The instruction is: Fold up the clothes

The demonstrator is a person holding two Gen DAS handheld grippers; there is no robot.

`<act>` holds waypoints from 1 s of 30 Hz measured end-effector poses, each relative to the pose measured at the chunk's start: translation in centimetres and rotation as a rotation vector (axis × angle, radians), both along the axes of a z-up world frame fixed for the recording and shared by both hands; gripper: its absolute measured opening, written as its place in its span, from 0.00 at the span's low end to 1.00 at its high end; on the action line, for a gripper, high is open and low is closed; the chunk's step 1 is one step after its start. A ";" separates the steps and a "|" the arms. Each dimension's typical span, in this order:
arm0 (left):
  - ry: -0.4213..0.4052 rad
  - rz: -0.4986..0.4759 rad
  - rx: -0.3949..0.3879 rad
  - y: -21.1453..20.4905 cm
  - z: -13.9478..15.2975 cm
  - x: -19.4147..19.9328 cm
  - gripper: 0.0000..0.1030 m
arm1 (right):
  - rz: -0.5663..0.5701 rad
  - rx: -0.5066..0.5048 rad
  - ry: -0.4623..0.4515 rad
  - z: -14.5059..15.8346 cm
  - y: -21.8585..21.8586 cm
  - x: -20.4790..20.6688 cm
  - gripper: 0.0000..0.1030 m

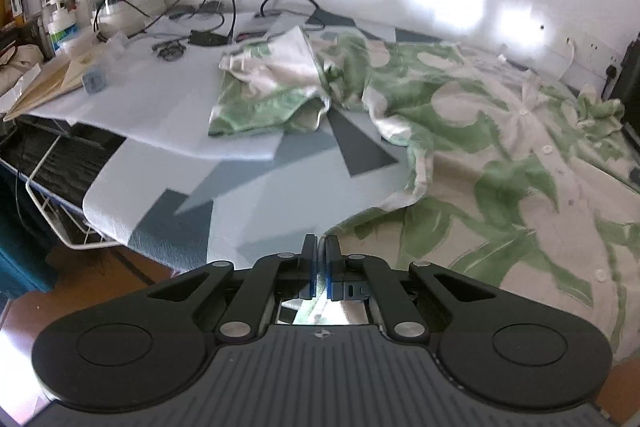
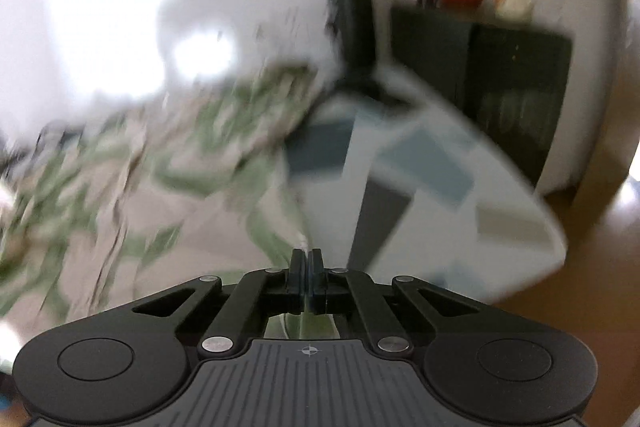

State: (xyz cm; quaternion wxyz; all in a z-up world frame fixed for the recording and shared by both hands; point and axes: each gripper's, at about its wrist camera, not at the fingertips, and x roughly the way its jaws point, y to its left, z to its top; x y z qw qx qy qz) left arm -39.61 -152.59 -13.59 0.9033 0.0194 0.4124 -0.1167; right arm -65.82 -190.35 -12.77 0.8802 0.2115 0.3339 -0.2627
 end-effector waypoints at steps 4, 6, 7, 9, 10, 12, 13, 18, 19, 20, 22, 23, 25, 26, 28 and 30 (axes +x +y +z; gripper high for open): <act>0.024 0.033 -0.010 0.4 -0.5 0.4 0.04 | 0.040 0.059 0.050 -1.3 1.4 -0.7 0.00; 0.023 0.029 -0.004 0.6 -0.5 0.2 0.04 | 0.033 0.068 0.075 -1.8 1.8 -0.5 0.04; 0.018 0.020 0.006 0.7 -0.5 0.0 0.04 | 0.023 0.067 0.076 -1.9 1.9 -0.5 0.06; 0.013 0.003 0.029 0.9 -0.6 -0.7 0.04 | -0.006 0.044 0.054 -1.6 1.8 -0.6 0.15; 0.017 0.007 0.026 1.1 -0.6 -0.8 0.04 | -0.021 0.036 0.043 -1.4 1.5 -0.5 0.17; 0.027 0.021 0.011 1.5 -0.6 -1.0 0.04 | -0.047 0.025 0.023 -1.3 0.7 -0.3 0.18; 0.033 0.028 0.004 1.7 -0.6 -1.1 0.04 | -0.059 0.022 0.012 -1.2 0.1 -0.2 0.18; 0.059 0.062 -0.033 2.6 -0.6 -1.6 0.12 | -0.131 0.023 -0.040 -0.4 -2.0 1.1 0.36; 0.065 0.069 -0.041 2.8 -0.6 -1.6 0.28 | -0.140 0.011 -0.050 0.0 -2.2 1.4 0.42; 0.070 0.076 -0.048 3.0 -0.6 -1.7 0.44 | -0.144 -0.008 -0.064 0.5 -2.3 1.6 0.54; 0.081 0.090 -0.063 3.4 -0.6 -1.9 0.54 | -0.146 -0.054 -0.097 1.6 -2.5 2.0 0.62; 0.070 0.093 -0.066 3.4 -0.1 -1.9 0.54 | -0.147 -0.076 -0.113 2.2 -2.5 2.1 0.62; 0.038 0.096 -0.070 3.4 0.9 -1.6 0.54 | -0.150 -0.088 -0.154 3.6 -3.1 2.4 0.63; 0.021 0.091 -0.075 3.2 1.6 -1.3 0.54 | -0.154 -0.086 -0.183 4.5 -3.5 2.5 0.63; -0.013 0.076 -0.094 2.6 3.0 -0.3 0.55 | -0.170 -0.081 -0.275 6.9 -4.4 2.5 0.63; -0.052 0.044 -0.136 1.9 5.0 1.4 0.55 | -0.144 -0.080 -0.349 9.9 -5.3 3.1 0.63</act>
